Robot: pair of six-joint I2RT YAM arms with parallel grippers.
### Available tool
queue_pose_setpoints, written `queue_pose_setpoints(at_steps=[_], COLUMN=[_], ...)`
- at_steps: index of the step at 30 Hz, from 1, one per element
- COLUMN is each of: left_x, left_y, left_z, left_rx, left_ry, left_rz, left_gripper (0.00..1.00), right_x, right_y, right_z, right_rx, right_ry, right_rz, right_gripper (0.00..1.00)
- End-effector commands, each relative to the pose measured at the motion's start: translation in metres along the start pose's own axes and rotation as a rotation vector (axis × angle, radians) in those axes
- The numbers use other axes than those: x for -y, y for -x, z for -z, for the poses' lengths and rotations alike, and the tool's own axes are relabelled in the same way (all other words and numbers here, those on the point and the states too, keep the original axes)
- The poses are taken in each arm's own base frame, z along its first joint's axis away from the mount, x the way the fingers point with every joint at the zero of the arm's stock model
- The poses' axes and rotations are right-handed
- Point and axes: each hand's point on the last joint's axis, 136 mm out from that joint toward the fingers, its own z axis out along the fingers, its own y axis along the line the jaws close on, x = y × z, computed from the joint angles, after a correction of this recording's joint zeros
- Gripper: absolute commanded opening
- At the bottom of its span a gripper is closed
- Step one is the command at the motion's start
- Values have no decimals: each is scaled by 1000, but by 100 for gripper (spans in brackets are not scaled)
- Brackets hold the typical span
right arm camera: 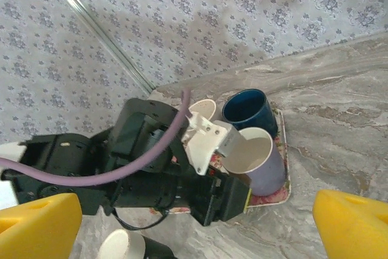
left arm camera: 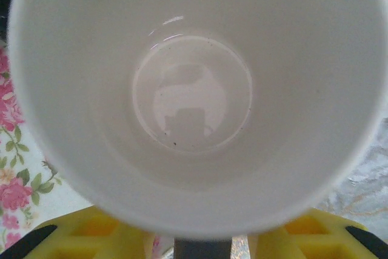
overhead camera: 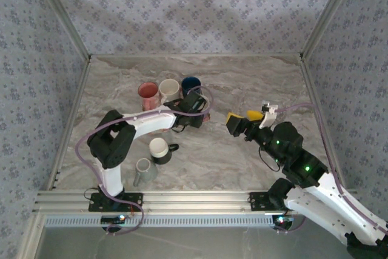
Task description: Turn the mug right side up
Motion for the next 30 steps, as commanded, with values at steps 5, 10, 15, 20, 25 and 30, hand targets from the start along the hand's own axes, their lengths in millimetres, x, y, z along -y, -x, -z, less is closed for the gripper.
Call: queue_pose_setpoints(at_steps=[5, 10, 15, 20, 25, 30], left_x=[25, 24, -43, -111, -140, -150], left_y=[40, 42, 39, 29, 12, 7], left_z=[102, 182, 249, 300, 321, 340], left_rx=[117, 208, 388, 637, 774, 849], left_ry=[-194, -298, -109, 156, 235, 253], left_rz=[7, -59, -45, -7, 81, 107], left_gripper=[43, 42, 43, 45, 45, 45], right_x=[-7, -13, -35, -80, -118, -153], right_y=[11, 6, -29, -81, -117, -138], right_z=[11, 7, -28, -61, -79, -95], right_rx=[-3, -73, -313, -583, -711, -627], right_ry=[5, 9, 18, 134, 438, 739], right_rz=[57, 102, 168, 503, 875, 1168], right_gripper=[100, 100, 100, 100, 99, 100])
